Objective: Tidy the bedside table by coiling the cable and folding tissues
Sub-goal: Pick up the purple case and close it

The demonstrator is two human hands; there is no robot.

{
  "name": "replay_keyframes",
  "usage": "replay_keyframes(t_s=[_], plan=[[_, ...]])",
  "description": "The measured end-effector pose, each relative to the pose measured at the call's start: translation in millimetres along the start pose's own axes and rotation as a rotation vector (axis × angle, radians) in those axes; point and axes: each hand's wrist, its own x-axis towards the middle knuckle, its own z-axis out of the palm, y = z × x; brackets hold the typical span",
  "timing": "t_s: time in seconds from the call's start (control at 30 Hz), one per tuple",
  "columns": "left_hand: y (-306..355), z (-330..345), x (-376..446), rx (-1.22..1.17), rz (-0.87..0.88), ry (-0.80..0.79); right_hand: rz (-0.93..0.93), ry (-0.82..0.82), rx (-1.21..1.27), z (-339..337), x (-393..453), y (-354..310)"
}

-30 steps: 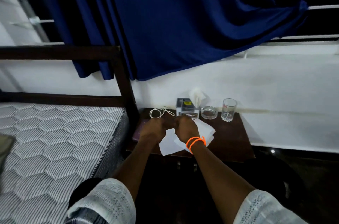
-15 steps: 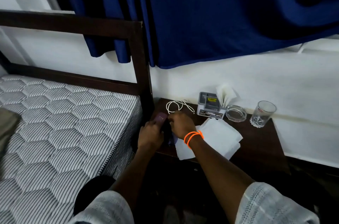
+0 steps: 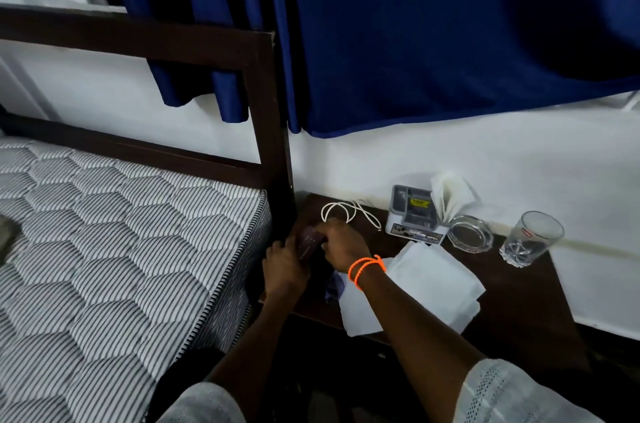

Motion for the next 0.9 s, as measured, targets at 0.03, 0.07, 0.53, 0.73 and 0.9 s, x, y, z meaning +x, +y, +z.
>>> replay_keyframes(t_s=[0.03, 0.07, 0.53, 0.73, 0.9], plan=[[-1.8, -1.0, 1.8, -0.052, -0.008, 0.004, -0.01, 0.006, 0.003, 0.5, 0.2, 2.0], [-2.6, -2.4, 2.5, -0.117, -0.009, 0.02, -0.018, 0.007, 0.004, 0.7, -0.4, 4.0], [46.7, -84.0, -21.7, -0.621, 0.045, 0.186, -0.179, 0.172, 0.244, -88.2, -33.5, -7.9], [82.1, -121.0, -37.7, -1.118, -0.053, 0.16, -0.228, 0.264, 0.356, -136.5, -57.6, -27.6], [104.7, -145.0, -49.1, -1.494, -0.055, 0.04, -0.206, 0.302, 0.419, -162.7, -72.8, -38.4]])
